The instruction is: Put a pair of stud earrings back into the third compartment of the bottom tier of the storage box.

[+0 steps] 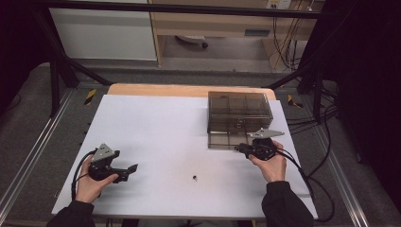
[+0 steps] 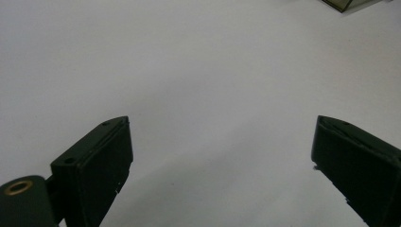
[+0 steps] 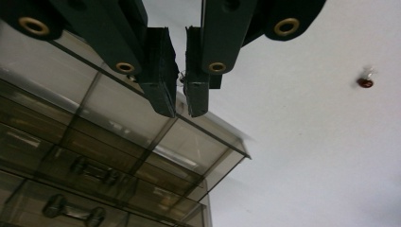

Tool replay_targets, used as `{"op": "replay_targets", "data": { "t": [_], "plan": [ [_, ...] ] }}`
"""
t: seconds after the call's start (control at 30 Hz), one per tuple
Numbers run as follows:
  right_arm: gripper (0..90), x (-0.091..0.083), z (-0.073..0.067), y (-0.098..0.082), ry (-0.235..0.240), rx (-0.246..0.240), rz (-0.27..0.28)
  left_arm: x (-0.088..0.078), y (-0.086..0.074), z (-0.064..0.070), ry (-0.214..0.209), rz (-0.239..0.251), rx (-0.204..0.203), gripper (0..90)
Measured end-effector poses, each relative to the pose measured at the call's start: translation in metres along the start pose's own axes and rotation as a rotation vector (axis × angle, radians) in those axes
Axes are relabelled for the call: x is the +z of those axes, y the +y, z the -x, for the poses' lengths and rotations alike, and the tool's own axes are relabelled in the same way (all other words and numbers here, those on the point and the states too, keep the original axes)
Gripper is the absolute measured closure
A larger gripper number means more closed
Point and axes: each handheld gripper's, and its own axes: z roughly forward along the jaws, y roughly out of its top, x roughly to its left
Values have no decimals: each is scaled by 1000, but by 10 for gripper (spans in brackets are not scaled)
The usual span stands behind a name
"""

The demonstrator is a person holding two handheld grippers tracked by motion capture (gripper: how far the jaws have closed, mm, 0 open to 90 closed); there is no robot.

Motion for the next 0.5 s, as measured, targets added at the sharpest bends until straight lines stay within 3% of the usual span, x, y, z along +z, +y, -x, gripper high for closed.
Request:
{"op": "replay_targets", "data": {
  "t": [0.5],
  "plan": [
    [833, 1, 26, 7, -77, 41, -4, 0, 0, 0, -1, -1, 2, 57]
  ]
}}
